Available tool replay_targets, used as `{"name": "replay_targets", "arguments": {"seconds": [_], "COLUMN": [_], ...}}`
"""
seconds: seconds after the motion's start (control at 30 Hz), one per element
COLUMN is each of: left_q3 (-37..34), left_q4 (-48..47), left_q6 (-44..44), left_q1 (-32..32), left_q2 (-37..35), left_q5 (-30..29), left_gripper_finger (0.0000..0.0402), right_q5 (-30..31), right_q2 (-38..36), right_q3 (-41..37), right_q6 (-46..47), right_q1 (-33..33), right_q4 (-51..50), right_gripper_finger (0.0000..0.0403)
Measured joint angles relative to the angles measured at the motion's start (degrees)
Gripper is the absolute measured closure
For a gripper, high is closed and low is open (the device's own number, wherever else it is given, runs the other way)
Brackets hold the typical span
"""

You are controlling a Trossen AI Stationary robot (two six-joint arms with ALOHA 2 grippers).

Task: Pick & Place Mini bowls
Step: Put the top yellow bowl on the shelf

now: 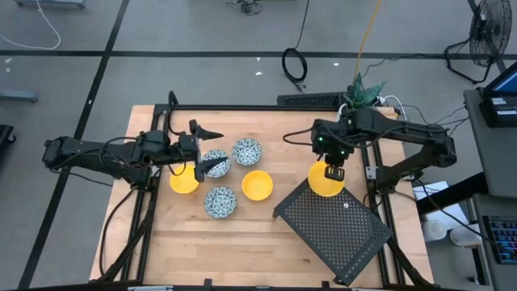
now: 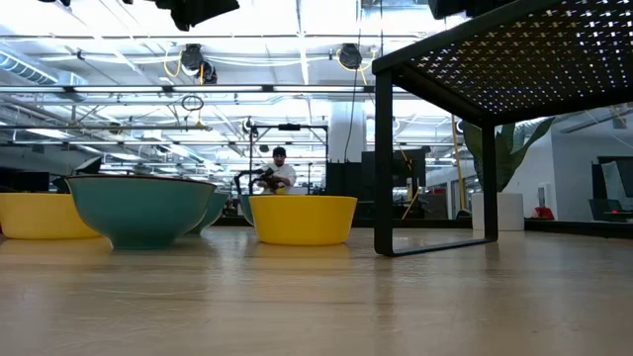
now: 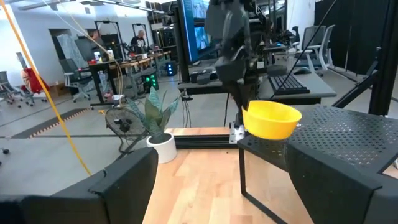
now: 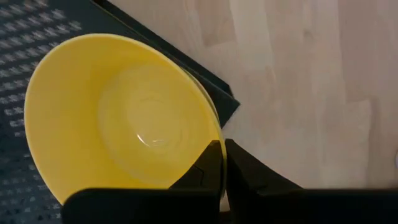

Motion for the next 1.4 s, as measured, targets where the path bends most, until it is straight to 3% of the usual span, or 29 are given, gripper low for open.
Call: {"name": "replay_targets", "arguments": {"seconds": [0.43,1.07,1.4], "left_q3": [0.00,0.00,0.00], "left_q4": [-1.27,-1.40,-1.40], "left_q6": [-1.40,-1.41,-1.46], "left_q1": [0.00,0.00,0.00], "left_q2": [0.00,0.00,0.00], "left_q5": [-0.31,-0.61,-0.61], "left_gripper_finger": [0.0050,0.0050,0.0050], "right_q5": [-3.07,-2.68,-2.41], "right_q2": [-0.03,-0.03,-0.03], "right_q3": [-1.11,-6.50,-6.57], "right_q6": [-1.31,-0.34,1.46], "right_q1": [-1.80,-1.82,-1.82], "right_q4": [0.52,2.81,3.43], "right_gripper_finger": [0.0403,0.0401,0.0345]}}
